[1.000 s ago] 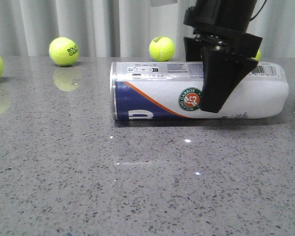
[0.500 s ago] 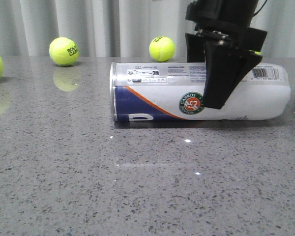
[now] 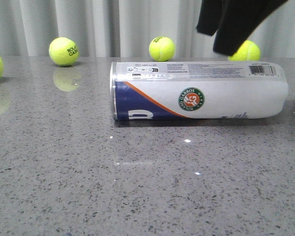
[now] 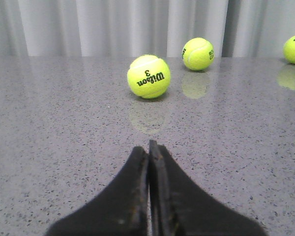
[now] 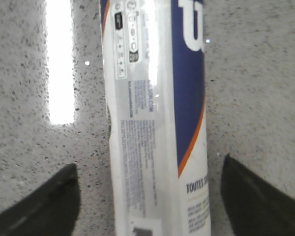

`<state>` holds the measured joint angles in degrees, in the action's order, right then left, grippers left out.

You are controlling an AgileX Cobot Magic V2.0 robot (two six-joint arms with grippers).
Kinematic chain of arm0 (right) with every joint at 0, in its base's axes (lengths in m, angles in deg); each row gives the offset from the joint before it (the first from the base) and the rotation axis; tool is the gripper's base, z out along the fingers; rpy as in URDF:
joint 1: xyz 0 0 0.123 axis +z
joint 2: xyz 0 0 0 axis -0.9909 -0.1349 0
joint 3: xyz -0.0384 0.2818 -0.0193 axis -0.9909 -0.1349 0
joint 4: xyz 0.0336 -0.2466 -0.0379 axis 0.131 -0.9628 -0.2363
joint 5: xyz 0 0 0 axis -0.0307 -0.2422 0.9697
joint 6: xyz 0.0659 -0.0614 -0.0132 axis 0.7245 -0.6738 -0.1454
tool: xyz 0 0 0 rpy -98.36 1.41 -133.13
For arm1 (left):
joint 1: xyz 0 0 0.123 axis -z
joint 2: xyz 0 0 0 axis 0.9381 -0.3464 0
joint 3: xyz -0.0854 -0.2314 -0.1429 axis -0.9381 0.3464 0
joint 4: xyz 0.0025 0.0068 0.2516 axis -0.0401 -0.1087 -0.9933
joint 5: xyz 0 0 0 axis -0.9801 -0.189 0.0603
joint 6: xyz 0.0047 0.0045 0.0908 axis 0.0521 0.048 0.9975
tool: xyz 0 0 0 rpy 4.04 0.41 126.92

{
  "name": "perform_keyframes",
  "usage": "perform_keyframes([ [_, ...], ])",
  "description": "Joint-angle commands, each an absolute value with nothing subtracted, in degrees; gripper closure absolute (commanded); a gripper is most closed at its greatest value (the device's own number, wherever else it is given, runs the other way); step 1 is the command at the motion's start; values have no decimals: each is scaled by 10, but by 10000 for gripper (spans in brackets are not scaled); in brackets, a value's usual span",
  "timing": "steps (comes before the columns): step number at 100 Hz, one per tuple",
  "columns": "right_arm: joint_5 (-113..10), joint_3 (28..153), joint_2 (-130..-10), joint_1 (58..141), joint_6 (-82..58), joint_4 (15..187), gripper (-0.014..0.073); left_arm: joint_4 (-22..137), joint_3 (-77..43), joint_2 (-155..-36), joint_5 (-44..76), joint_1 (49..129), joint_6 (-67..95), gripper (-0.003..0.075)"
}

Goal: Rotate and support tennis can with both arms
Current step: 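Open the right gripper and withdraw it upward from the can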

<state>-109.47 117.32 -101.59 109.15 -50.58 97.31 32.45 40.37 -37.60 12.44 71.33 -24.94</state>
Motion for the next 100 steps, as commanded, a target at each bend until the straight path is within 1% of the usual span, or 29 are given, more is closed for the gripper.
perform_keyframes([
  [1, -1091, 1191, -971, 1091, -459, 979, 158, 326, 430, -354, 83, 714, -250, 741],
  [5, -1095, 1191, -962, 1091, -434, 979, 263, 326, 430, -354, 83, 714, -250, 741],
  [6, -1095, 1191, -960, 1091, -434, 979, 263, 326, 430, -354, 83, 714, -250, 741],
  [8, -1098, 1191, -954, 1091, -421, 979, 326, 326, 430, -354, 83, 714, -250, 741],
  [14, -1106, 1191, -945, 1091, -399, 979, 468, 326, 430, -354, 83, 714, -250, 741],
  [16, -1110, 1191, -942, 1091, -396, 979, 498, 326, 430, -354, 83, 714, -250, 741],
  [21, -1121, 1191, -935, 1091, -385, 979, 611, 326, 430, -354, 83, 714, -250, 741],
  [25, -1132, 1191, -930, 1091, -378, 979, 667, 326, 430, -354, 83, 714, -250, 741],
  [31, -1140, 1190, -923, 1091, -366, 979, 648, 326, 430, -354, 83, 714, -250, 741],
  [37, -1134, 1190, -915, 1089, -337, 978, 649, 326, 430, -354, 83, 714, -250, 741],
  [45, -1116, 1190, -904, 1084, -239, 976, 649, 326, 430, -354, 83, 714, -250, 741],
  [56, -1124, 1189, -889, 1068, -112, 962, 649, 326, 430, -354, 83, 714, -250, 741],
  [61, -1120, 1186, -880, 1057, -22, 954, 649, 326, 430, -354, 83, 714, -250, 741],
  [68, -1106, 1175, -862, 1041, 68, 948, 649, 326, 430, -354, 83, 714, -250, 741],
  [88, -1034, 1102, -796, 1023, 124, 934, 649, 326, 430, -354, 83, 714, -250, 741],
  [100, -947, 1027, -743, 1023, 128, 934, 649, 326, 430, -354, 83, 714, -250, 741],
])
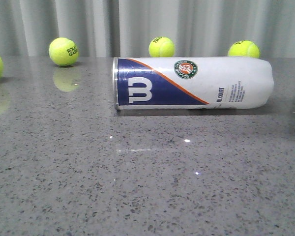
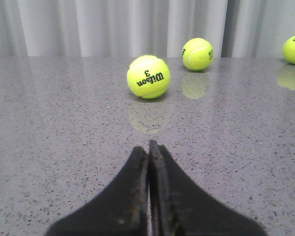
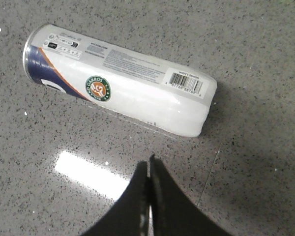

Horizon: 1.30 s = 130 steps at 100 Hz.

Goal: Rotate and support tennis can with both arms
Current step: 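Open the right gripper and withdraw it upward from the can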

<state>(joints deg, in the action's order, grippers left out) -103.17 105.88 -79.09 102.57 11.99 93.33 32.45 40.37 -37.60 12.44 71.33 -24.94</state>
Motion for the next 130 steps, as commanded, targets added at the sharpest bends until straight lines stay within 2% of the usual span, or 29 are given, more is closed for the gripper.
perform_keyframes([
  [1, -938, 1018, -737, 1023, 128, 934, 649, 326, 430, -354, 83, 714, -250, 741],
  [36, -761, 811, -552, 1023, 128, 934, 649, 326, 430, -354, 83, 714, -250, 741],
  [64, -697, 671, -382, 1023, 127, 934, 649, 326, 430, -354, 54, 714, -250, 741],
  [91, -683, 601, -247, 1023, 127, 934, 649, 330, 404, -354, 2, 714, -250, 741],
  [113, -683, 594, -216, 1023, 127, 934, 649, 339, 314, -367, 85, 714, -250, 741],
  [130, -684, 594, -216, 1023, 127, 934, 649, 341, 211, -437, 186, 714, -250, 741],
])
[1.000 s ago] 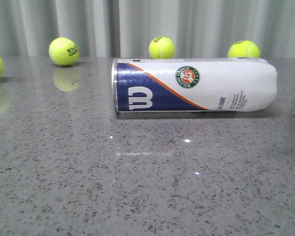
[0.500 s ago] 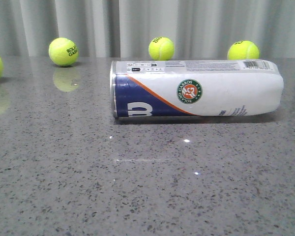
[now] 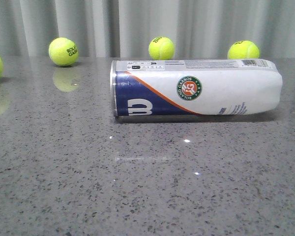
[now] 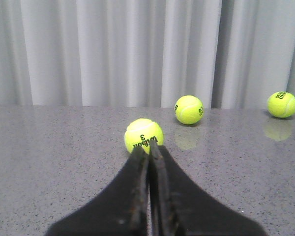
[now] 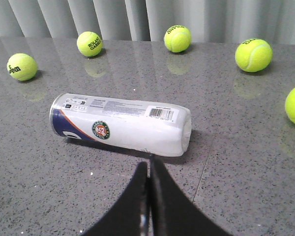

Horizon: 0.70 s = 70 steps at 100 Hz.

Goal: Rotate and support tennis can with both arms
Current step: 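Open the right gripper and withdraw it upward from the can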

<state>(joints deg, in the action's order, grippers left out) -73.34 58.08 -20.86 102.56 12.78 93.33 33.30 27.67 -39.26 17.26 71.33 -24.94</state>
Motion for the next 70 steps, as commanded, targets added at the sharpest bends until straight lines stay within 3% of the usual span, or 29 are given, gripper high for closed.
perform_keyframes([
  [1, -684, 594, -216, 1023, 127, 934, 649, 341, 206, -441, 190, 714, -250, 741],
  [21, -684, 594, -216, 1023, 127, 934, 649, 343, 79, -577, 360, 714, -250, 741],
  [43, -684, 594, -216, 1023, 127, 934, 649, 369, -29, -733, 455, 714, -250, 717],
  [53, -684, 594, -216, 1023, 127, 934, 649, 401, -66, -793, 489, 714, -247, 609],
  [70, -684, 594, -216, 1023, 127, 934, 649, 518, -108, -879, 493, 714, -161, 302],
])
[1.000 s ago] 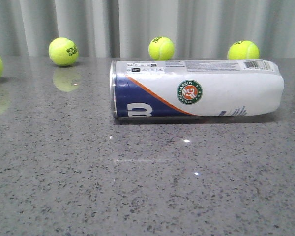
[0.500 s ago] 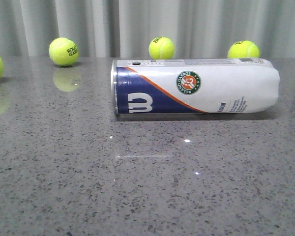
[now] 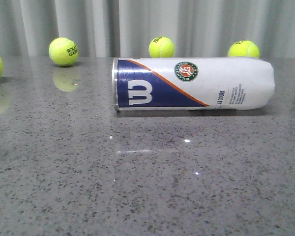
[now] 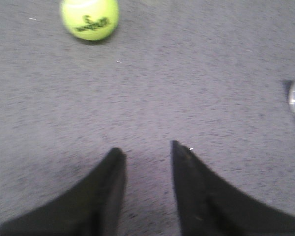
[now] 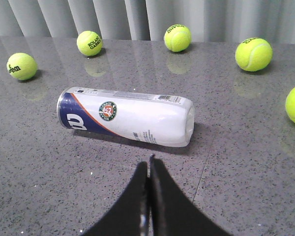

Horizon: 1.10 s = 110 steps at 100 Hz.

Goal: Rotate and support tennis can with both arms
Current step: 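Open the right gripper and withdraw it upward from the can, then grasp the can's open end with the left gripper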

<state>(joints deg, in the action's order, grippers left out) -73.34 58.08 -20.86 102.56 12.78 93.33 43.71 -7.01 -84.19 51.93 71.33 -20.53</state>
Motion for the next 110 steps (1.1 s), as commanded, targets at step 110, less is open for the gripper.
perform_keyframes([
  [110, -684, 594, -216, 1023, 127, 934, 649, 1160, -179, -1311, 643, 835, 157, 248],
])
